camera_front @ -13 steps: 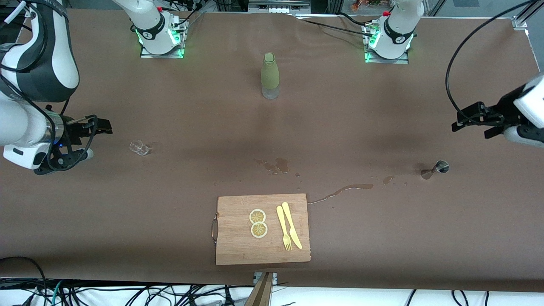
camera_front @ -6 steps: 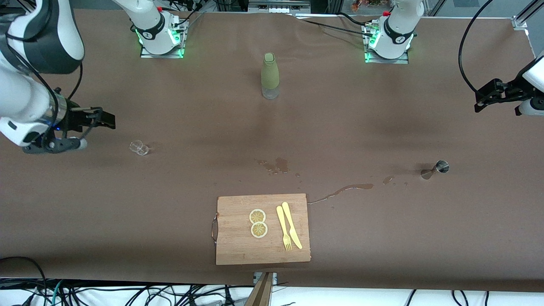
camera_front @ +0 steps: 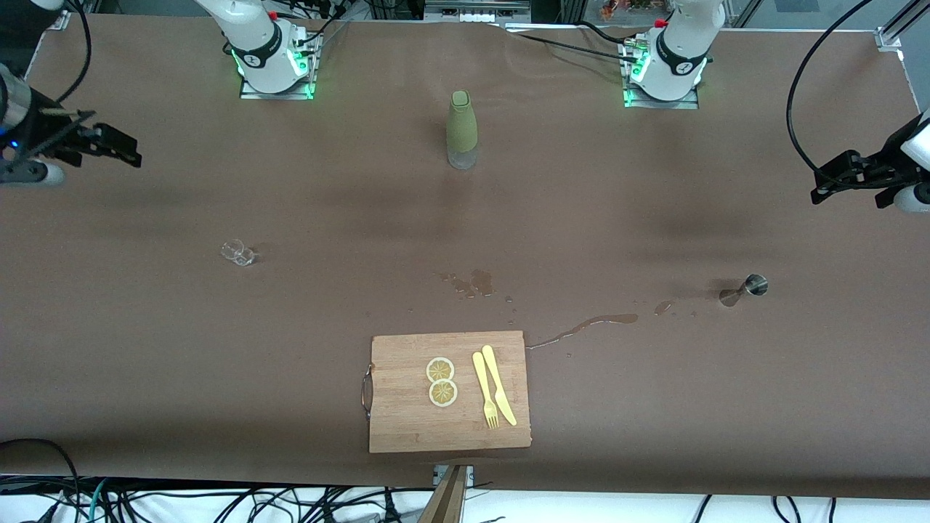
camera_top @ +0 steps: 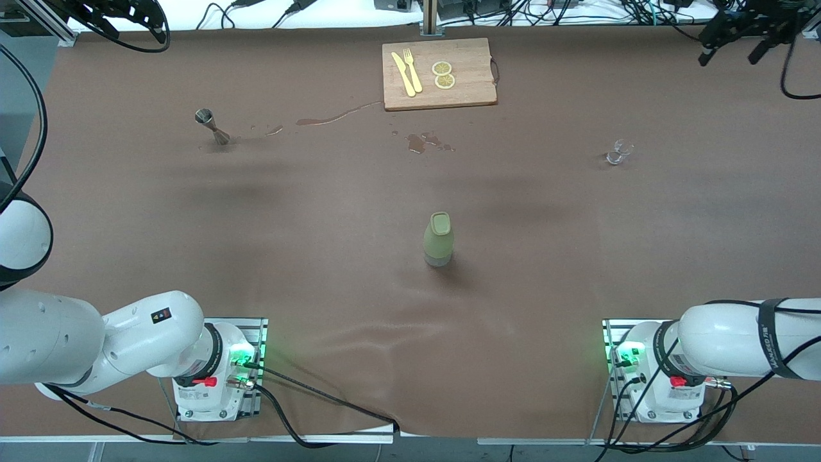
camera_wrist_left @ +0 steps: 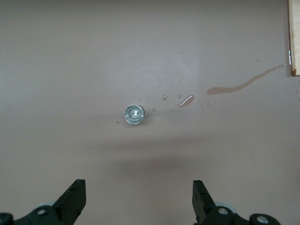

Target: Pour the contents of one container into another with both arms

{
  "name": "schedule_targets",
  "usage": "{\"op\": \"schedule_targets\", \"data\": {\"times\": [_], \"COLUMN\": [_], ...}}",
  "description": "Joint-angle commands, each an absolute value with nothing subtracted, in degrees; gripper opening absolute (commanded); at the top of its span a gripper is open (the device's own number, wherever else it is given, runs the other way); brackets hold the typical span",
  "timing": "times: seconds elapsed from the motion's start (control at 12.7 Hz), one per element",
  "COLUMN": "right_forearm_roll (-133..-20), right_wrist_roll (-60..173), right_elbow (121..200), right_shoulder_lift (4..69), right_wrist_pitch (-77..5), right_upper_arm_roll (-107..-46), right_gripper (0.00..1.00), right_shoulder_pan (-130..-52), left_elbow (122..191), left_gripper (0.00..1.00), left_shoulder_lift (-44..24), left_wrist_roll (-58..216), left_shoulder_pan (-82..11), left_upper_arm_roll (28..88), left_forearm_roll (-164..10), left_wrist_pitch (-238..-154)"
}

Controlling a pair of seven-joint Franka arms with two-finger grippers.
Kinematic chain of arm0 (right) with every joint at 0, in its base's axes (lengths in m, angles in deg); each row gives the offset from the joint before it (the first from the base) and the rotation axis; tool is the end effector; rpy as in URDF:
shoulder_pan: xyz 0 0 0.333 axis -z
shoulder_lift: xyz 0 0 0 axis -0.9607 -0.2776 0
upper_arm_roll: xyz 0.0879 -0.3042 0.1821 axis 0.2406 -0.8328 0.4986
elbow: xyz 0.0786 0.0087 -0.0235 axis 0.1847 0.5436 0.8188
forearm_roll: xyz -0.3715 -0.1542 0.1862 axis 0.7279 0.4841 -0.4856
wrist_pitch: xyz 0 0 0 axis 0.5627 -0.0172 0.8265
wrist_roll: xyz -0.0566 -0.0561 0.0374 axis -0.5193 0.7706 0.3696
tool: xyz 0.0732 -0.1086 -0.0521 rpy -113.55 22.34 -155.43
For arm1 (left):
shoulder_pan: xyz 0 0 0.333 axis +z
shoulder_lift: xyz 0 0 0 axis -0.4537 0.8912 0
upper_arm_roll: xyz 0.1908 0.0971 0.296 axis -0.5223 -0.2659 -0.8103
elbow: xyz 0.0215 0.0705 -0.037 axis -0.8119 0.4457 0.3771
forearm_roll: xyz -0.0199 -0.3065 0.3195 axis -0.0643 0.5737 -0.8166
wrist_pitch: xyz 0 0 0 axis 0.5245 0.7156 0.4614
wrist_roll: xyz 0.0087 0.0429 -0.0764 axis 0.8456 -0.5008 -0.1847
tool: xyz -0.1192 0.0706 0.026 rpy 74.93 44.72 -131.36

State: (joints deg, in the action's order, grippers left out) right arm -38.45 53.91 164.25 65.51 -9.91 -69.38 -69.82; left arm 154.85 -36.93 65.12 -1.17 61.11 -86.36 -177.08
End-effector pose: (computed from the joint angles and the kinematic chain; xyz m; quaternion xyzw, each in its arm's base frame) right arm 0.5579 -0.0275 0.5829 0.9977 0.0000 -0.0667 0.0076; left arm 0.6077 0.0493 0.5917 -0.9997 0.0212 -0.0112 0.0063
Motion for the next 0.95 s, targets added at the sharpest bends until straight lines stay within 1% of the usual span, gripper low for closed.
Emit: {"op": "schedule_targets", "data": {"times": [0.0, 0.16, 0.4, 0.63, 0.87], "right_forearm_roll": [-38.03, -38.39, -38.83, -39.97, -40.06], "right_wrist_roll": [52.58, 46.01, 45.98, 46.25, 46.07], "right_elbow": [163.31, 162.51, 162.07, 160.23, 160.31], "right_shoulder_lift": [67.65, 67.39, 66.42, 64.93, 64.93], "right_wrist_pitch": [-6.51, -6.32, -9.04, -9.31, -10.98], "right_upper_arm_roll": [-68.11, -68.37, -68.46, -68.46, -68.55], "right_gripper": [1.0, 1.0, 1.0, 1.0, 1.0], "right_shoulder_pan": [-69.05, -69.05, -69.05, -69.14, -69.14], "left_elbow": [155.39, 155.4, 155.39, 155.57, 155.48], "left_gripper": [1.0, 1.0, 1.0, 1.0, 1.0], "left_shoulder_lift": [-37.02, -37.28, -37.11, -37.11, -37.02], "left_wrist_roll": [65.06, 65.06, 65.06, 65.68, 65.77], "left_shoulder_pan": [-0.44, -0.44, -0.44, -0.44, -0.44], "left_upper_arm_roll": [61.4, 61.49, 61.49, 61.49, 61.49], "left_forearm_roll": [-85.1, -85.02, -85.1, -85.01, -85.01], "left_wrist_pitch": [-177.7, -176.91, -176.73, -176.73, -176.73]}}
